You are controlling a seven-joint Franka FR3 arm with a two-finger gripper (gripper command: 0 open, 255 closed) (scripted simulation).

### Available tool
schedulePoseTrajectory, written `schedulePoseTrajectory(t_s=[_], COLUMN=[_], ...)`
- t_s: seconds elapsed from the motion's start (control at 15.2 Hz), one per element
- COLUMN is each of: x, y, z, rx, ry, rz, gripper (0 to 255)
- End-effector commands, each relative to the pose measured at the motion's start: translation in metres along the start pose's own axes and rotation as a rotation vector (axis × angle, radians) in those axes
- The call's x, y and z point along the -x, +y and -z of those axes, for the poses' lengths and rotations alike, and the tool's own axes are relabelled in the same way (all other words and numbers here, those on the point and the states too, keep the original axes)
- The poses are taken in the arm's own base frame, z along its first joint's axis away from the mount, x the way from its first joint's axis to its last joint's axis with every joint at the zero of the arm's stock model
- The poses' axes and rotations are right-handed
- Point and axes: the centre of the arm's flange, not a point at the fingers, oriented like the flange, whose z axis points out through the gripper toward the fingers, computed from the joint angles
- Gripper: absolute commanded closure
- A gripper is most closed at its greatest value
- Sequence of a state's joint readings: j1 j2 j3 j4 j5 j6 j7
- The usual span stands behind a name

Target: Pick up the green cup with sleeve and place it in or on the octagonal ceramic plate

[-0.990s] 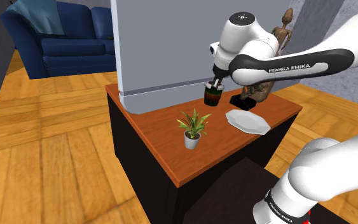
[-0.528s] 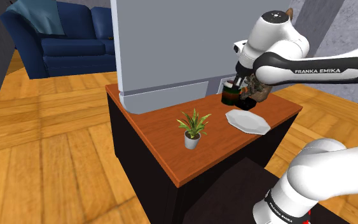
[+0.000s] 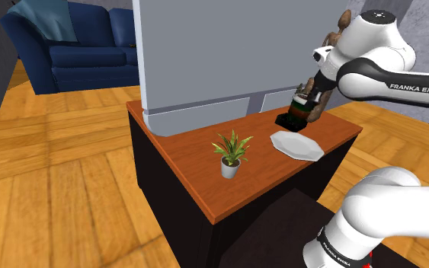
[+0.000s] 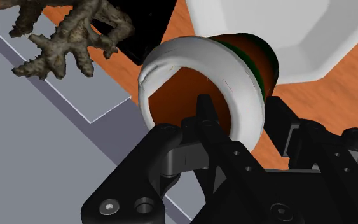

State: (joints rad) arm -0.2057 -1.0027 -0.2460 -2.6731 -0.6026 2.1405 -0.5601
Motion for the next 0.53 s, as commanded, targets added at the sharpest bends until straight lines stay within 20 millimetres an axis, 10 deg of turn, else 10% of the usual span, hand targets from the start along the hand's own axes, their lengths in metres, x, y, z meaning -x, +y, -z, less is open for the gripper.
schedulePoseTrajectory(t_s=[0.0,0.46], x=[0.024,0.039], y=[0.01,-0.002], z=[0.001,-0.024], rx=[0.001,0.001], ry=[0.001,0.001], rz=[0.002,0.002], gripper=[255,255])
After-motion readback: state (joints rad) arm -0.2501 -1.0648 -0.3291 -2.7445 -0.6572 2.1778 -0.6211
